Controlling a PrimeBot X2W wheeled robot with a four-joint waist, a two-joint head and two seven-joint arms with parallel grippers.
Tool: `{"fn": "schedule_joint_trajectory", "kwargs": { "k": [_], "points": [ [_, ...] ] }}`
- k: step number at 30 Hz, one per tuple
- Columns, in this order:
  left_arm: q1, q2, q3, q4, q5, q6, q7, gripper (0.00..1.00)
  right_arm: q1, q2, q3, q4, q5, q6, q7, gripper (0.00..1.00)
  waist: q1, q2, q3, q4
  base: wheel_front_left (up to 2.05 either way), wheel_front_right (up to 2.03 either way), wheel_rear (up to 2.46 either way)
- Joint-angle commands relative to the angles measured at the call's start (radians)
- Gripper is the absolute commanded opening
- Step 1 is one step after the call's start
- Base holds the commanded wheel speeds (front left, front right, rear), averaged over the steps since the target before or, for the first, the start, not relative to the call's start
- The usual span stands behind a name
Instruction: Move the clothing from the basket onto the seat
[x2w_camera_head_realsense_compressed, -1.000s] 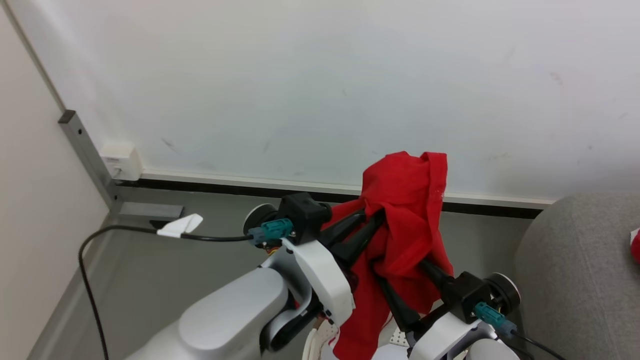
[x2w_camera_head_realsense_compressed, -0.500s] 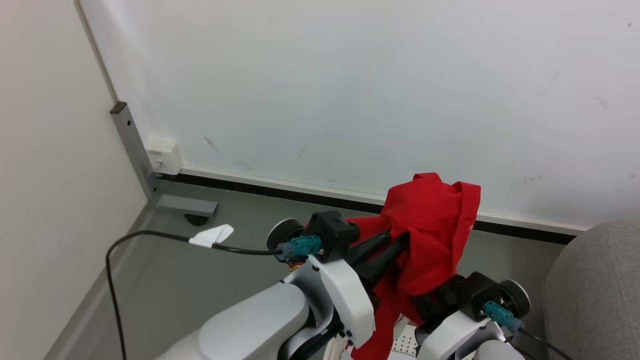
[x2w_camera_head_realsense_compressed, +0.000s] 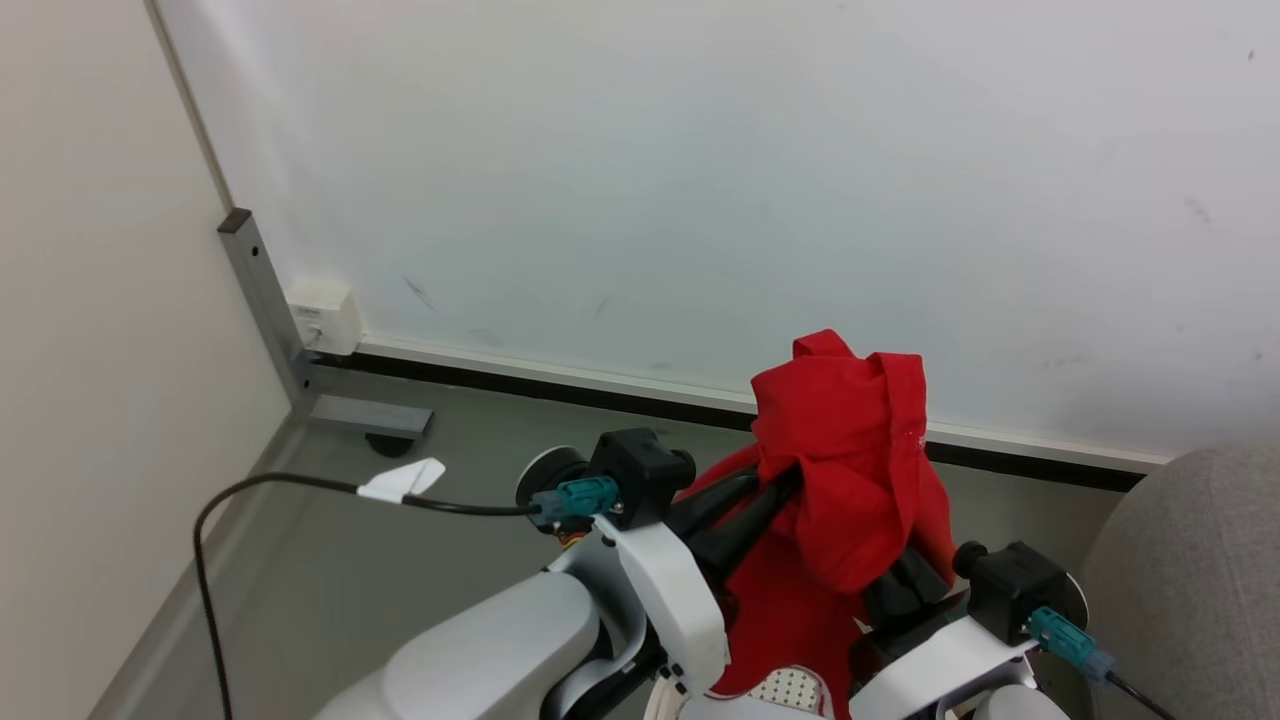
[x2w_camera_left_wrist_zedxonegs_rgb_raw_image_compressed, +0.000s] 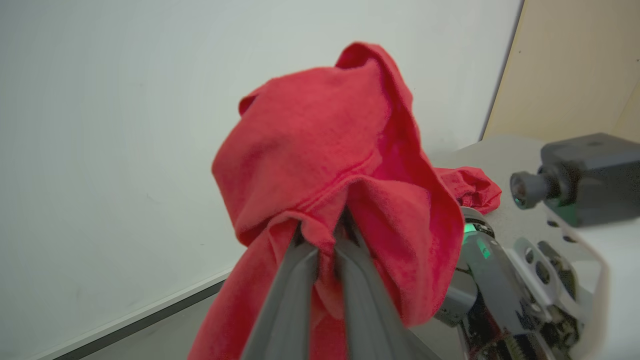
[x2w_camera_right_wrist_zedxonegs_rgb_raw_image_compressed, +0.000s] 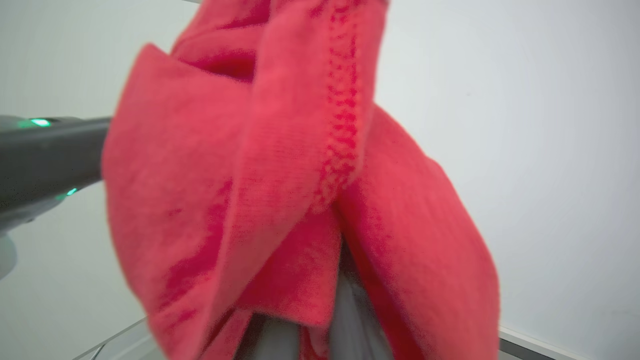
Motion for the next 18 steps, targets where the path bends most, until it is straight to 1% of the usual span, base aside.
{"fn": "schedule_joint_trajectory", "kwargs": {
  "k": [1, 4, 5, 6, 7, 8, 13, 18],
  "points": [
    [0.016, 0.004, 0.001, 0.004, 0.0, 0.002, -0.005, 0.0, 0.021, -0.002, -0.004, -0.006, 0.002, -0.002, 0.0, 0.0, 0.0, 0.0, 0.0, -0.003, 0.0, 0.0, 0.0],
    [0.019, 0.008, 0.003, 0.005, -0.002, 0.007, -0.01, 0.0, 0.034, -0.002, -0.022, -0.037, 0.001, -0.003, -0.001, 0.0, 0.0, 0.0, 0.001, -0.017, 0.0, 0.0, 0.0],
    [0.019, 0.01, 0.007, 0.004, -0.005, 0.01, -0.012, 0.19, 0.039, -0.002, -0.03, -0.046, 0.003, -0.002, -0.001, 0.0, 0.0, 0.0, 0.002, -0.023, 0.0, 0.0, 0.0],
    [0.019, 0.013, 0.01, 0.003, -0.006, 0.011, -0.014, 0.48, 0.045, -0.002, -0.037, -0.054, 0.005, -0.003, 0.0, 0.0, 0.0, 0.0, 0.004, -0.029, 0.0, 0.0, 0.0],
    [0.019, 0.015, 0.013, -0.001, -0.005, 0.015, -0.018, 0.95, 0.051, -0.002, -0.047, -0.062, 0.006, -0.002, 0.0, 0.0, 0.0, 0.0, 0.006, -0.036, 0.0, 0.0, 0.0],
    [0.02, 0.018, 0.016, -0.005, -0.006, 0.018, -0.02, 1.0, 0.055, -0.002, -0.057, -0.069, 0.006, -0.003, 0.0, 0.0, 0.0, 0.0, 0.009, -0.045, 0.0, 0.0, 0.0],
    [0.034, 0.037, 0.036, -0.043, 0.002, 0.027, -0.046, 1.0, 0.055, -0.002, -0.114, -0.097, -0.018, -0.002, -0.001, 0.0, 0.0, 0.0, 0.032, -0.106, 0.0, 0.0, 0.0],
    [0.069, 0.068, 0.053, -0.081, 0.025, 0.029, -0.07, 1.0, 0.049, -0.008, -0.166, -0.127, -0.066, -0.002, 0.0, 0.0, 0.0, 0.0, 0.06, -0.2, 0.0, 0.0, 0.0]
  ]
}}
